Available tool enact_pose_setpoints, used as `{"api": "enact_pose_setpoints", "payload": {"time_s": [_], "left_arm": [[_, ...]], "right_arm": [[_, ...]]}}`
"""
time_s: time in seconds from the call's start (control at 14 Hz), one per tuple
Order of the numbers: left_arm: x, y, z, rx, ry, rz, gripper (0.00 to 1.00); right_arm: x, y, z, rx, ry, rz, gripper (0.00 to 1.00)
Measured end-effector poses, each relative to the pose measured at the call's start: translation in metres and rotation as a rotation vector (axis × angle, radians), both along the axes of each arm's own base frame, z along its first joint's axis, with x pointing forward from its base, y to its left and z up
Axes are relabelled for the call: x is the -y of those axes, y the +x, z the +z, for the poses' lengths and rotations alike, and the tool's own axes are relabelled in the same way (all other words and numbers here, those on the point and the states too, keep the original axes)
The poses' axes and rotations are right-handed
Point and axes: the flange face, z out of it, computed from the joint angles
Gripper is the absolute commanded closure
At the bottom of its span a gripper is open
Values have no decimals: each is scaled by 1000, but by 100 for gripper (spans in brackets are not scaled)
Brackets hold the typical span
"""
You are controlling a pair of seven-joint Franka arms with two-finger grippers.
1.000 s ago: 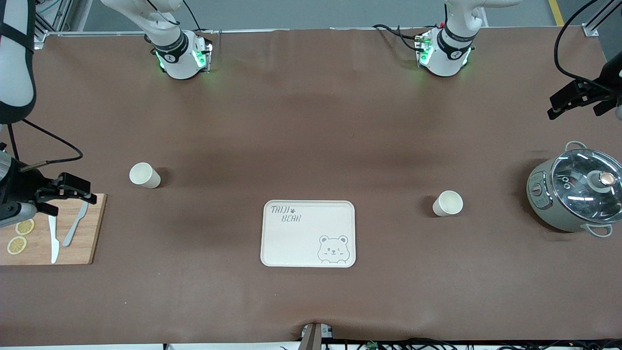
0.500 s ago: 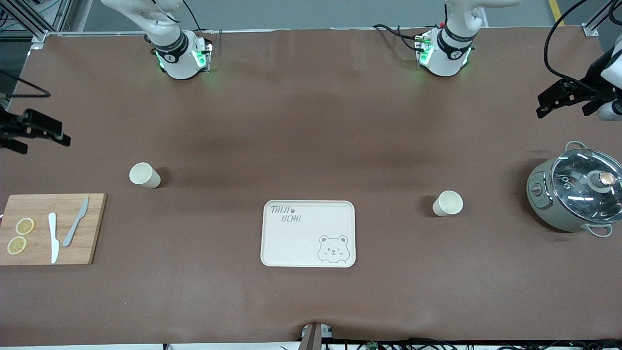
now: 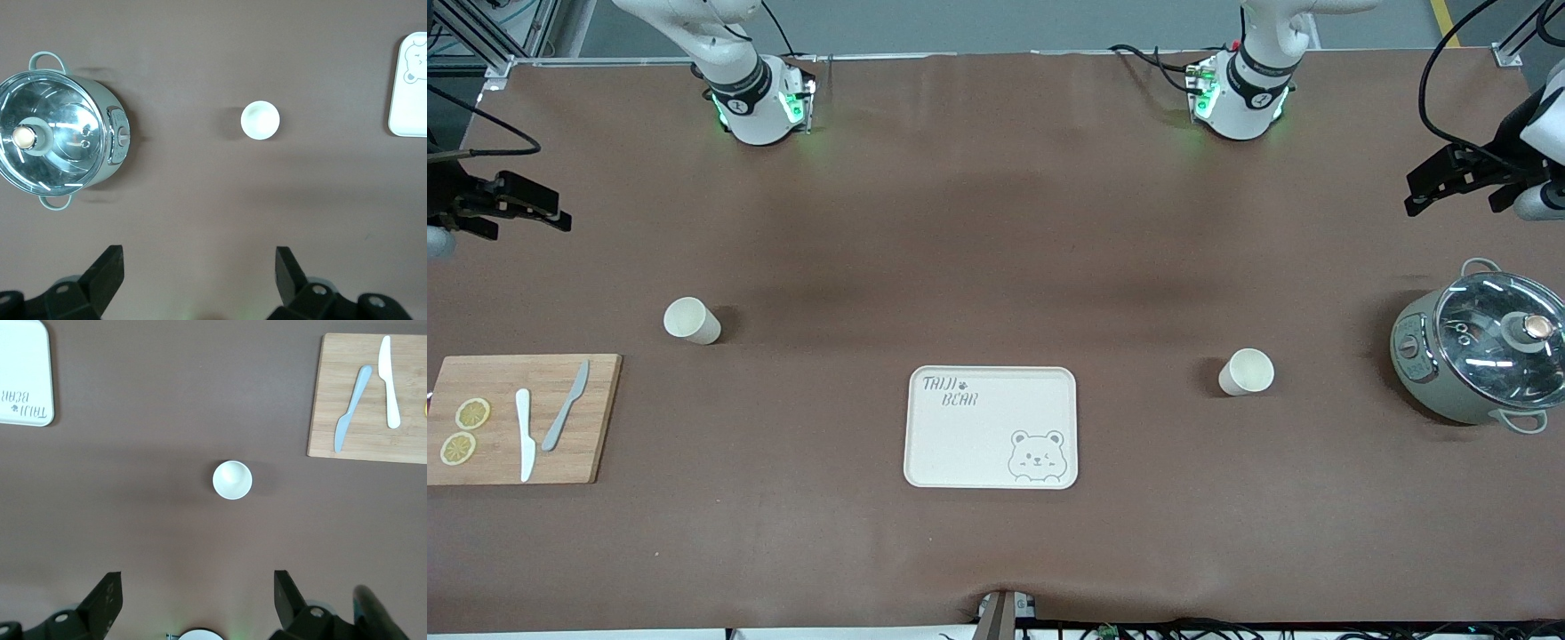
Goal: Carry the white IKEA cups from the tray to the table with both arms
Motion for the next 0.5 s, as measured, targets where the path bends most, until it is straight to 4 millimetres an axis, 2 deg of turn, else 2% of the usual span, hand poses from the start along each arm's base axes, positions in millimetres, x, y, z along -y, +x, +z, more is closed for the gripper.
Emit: {"api": "enact_pose_setpoints", "payload": {"time_s": [0.21,0.5], "left_arm": [[1,0,0,-1,0,-2,0],[1,0,0,-1,0,-2,0]], "right_arm": [[-4,1,7,24,-12,9,0],[-40,2,15,41,-15,50,0]]}}
